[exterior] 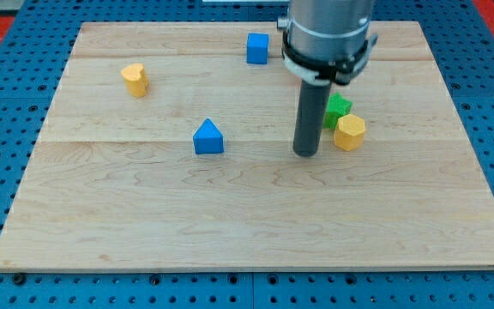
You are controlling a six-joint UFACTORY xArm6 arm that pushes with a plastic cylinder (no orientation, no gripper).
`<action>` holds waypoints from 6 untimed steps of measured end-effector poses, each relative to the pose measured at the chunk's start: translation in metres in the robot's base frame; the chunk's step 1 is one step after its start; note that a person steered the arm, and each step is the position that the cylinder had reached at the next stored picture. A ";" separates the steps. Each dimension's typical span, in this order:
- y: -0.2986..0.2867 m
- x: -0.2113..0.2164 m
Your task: Move the green star yellow hexagon to the bottom of the red star
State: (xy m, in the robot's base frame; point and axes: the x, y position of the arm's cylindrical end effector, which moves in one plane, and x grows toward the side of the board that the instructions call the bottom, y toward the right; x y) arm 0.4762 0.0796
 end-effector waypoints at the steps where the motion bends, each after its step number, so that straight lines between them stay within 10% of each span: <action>1: 0.040 0.000; 6: 0.075 -0.025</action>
